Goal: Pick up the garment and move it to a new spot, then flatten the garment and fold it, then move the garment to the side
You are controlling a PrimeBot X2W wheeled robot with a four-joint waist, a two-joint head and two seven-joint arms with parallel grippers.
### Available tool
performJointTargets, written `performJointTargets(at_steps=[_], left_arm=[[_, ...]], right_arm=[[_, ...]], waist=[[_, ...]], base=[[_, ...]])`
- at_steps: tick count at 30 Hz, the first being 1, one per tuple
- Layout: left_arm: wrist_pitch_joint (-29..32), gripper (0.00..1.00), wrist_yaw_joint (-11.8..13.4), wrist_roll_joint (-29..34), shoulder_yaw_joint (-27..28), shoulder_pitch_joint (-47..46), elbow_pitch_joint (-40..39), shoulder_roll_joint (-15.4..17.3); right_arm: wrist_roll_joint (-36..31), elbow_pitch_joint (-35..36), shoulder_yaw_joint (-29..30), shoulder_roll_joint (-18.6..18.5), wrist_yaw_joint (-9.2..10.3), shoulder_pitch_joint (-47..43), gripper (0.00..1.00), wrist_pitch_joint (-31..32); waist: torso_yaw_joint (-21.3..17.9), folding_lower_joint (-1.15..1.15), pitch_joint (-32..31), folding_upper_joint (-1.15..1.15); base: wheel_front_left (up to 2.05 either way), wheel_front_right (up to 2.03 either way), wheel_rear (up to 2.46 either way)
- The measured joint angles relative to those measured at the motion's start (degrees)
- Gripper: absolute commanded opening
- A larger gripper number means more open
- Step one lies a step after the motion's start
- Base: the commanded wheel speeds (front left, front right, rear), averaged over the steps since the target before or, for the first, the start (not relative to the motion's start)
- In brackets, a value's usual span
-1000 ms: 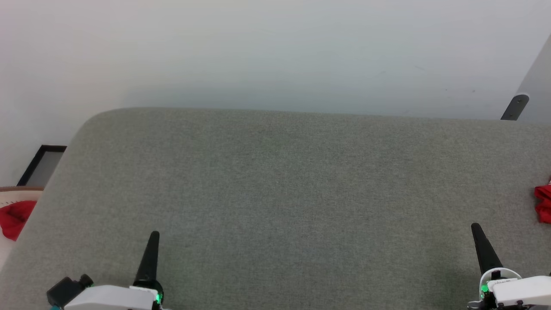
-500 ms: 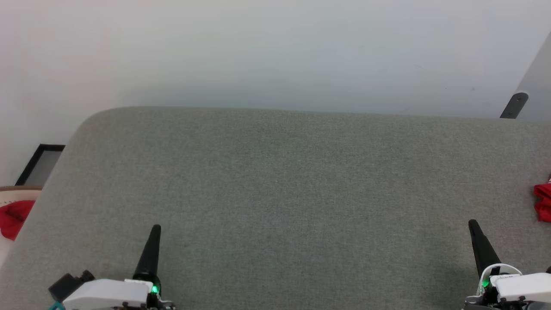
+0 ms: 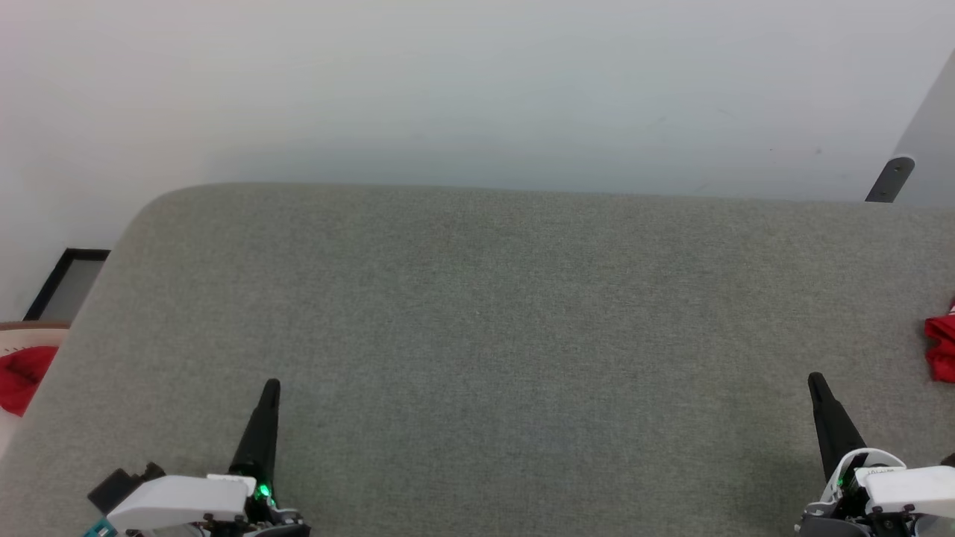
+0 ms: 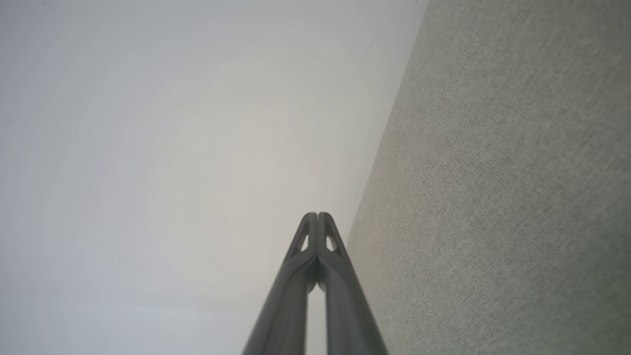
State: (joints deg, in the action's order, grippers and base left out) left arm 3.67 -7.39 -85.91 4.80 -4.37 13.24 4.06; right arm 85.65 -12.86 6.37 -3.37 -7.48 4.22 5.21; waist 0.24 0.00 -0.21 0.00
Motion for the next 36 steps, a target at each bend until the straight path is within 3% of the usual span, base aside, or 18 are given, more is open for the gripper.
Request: performJointTargets(at_steps=[19, 36], left_arm=[[2.20, 0.00, 0.00, -7.04, 0.81, -1.57, 0.77, -0.49], [2.35, 0.00, 0.00, -7.05, 0.99, -1.58, 0.80, -0.63]], right_arm=[[6.56, -1.24, 0.19, 0.38, 0.00, 1.58, 0.00, 1.35], [6.66, -1.25, 0.21, 0.41, 0.00, 1.98, 0.00, 1.36]], waist=[[-0.24, 0.00, 0.39, 0.00], [-0.24, 0.00, 0.39, 0.00]], base=[[0.00, 0.00, 0.00], [0.00, 0.00, 0.00]])
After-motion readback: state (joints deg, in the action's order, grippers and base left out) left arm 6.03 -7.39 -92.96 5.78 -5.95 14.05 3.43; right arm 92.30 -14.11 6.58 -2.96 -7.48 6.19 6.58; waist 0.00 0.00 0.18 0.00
